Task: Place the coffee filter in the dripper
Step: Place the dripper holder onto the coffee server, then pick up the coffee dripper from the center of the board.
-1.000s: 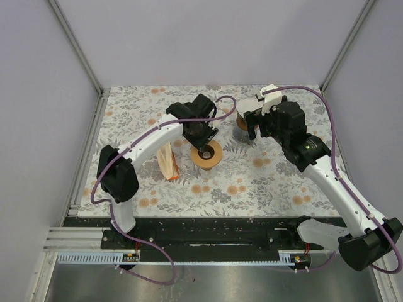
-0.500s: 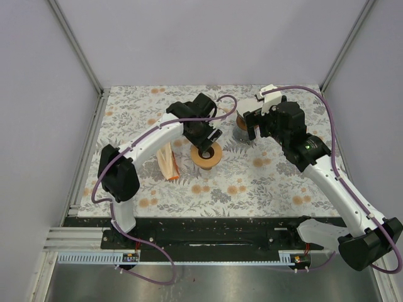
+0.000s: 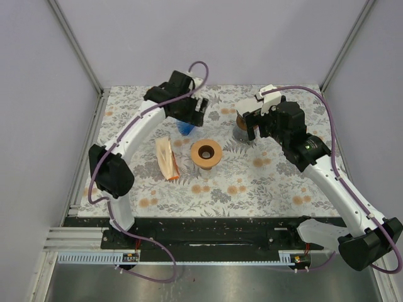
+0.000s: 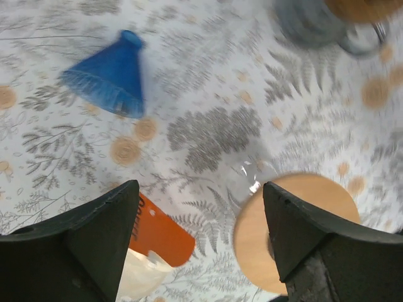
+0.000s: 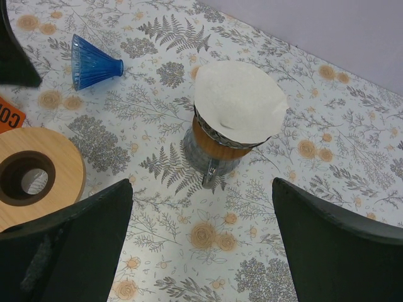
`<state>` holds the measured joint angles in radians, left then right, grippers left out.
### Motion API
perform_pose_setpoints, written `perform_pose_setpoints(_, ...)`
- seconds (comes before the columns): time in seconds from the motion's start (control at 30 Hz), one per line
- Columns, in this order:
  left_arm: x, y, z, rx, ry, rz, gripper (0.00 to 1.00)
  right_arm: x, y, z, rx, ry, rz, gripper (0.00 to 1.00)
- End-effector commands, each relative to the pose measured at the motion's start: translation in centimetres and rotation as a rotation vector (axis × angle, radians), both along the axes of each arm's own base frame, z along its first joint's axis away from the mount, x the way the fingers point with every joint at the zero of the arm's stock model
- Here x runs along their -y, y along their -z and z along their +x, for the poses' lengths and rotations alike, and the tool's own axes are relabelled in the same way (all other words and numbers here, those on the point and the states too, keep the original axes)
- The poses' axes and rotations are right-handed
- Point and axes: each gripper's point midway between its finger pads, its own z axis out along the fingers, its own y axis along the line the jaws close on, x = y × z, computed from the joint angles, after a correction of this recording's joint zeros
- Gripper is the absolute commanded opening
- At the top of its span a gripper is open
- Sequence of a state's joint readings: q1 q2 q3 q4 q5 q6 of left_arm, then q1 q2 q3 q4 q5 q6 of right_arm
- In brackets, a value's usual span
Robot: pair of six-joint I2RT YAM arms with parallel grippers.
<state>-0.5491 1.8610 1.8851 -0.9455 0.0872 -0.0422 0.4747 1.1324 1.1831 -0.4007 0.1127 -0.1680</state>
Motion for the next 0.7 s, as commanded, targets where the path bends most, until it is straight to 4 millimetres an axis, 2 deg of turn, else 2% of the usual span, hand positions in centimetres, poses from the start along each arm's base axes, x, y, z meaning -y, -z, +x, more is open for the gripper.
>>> perform_pose_setpoints(0.0, -3.2, -3.3, 5.3, 0.034, -0.293, -0.237, 0.83, 0.0, -1.3, 0.2, 0.046, -0.004, 0.017, 0.99)
perform_pose_setpoints(0.1, -4.6, -1.7, 7.9, 0.006, -0.411, -0.276, 0.83, 0.0, -1.3, 0.2, 0.046, -0.004, 0.017, 0.99)
perform_pose_setpoints(0.17, -4.6, -0.6, 8.9, -0.036, -0.429, -0.303, 0.83, 0.0, -1.3, 0.2, 0.045, -0.004, 0.015, 1.00)
perform_pose_setpoints(0.4, -3.8, 4.6, 10.1, -0.151, -0.452, -0.280, 0.81, 0.1, -1.2, 0.4, 0.045, -0.001, 0.006, 1.00)
perform_pose_setpoints(0.53, -3.3, 7.0, 10.8, -0.183, -0.452, -0.266, 0.78, -0.1, -1.0, 0.4, 0.042, -0.009, 0.002, 0.99)
perform_pose_setpoints(0.67, -3.3, 8.6, 11.6, -0.182, -0.457, -0.252, 0.73, -0.2, -1.0, 0.3, 0.043, -0.023, 0.001, 0.99)
